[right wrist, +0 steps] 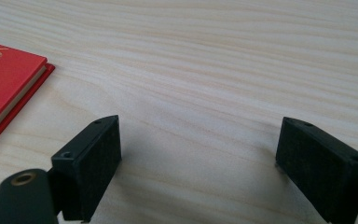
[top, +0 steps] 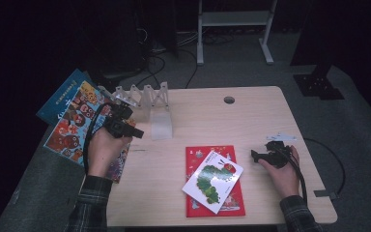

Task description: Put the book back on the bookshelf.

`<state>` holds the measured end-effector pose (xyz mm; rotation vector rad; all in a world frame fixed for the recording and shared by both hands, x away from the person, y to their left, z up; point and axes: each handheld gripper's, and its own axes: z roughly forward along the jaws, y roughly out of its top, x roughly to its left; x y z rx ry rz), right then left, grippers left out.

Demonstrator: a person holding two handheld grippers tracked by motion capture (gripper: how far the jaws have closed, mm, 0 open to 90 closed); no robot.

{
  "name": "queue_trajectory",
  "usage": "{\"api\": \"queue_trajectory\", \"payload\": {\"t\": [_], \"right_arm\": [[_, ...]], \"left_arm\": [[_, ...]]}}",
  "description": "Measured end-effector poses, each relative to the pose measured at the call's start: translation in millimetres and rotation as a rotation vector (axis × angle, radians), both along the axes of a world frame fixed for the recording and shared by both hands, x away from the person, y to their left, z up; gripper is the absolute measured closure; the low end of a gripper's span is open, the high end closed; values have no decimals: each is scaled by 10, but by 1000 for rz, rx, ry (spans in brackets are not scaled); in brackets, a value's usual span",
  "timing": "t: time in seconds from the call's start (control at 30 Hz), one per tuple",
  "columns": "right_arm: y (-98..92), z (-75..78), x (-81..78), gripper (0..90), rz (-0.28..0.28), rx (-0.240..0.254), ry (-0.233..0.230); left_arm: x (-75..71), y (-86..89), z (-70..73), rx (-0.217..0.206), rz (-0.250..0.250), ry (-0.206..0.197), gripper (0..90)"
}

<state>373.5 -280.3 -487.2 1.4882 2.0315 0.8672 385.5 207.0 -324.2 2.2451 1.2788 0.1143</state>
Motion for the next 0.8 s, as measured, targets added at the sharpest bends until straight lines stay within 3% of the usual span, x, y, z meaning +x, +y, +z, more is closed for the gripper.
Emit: {"api": "queue_trajectory", "payload": {"t": [0.37, 0.53, 0.7, 0.8], "right_arm": [[-1, 0, -6, 128, -1, 1, 1], [-3, -1, -6, 131, 0, 1, -1], [-4, 1, -15, 143, 4, 0, -2], [-13, 6, -34, 209, 9, 0, -8]], "left_arm": [[-158, -227, -477, 14, -49, 19, 899], [-227, -305, -725, 25, -71, 25, 857], [-294, -355, -903, 39, -94, 26, 771], [-361, -380, -999, 57, -108, -2, 680]]}}
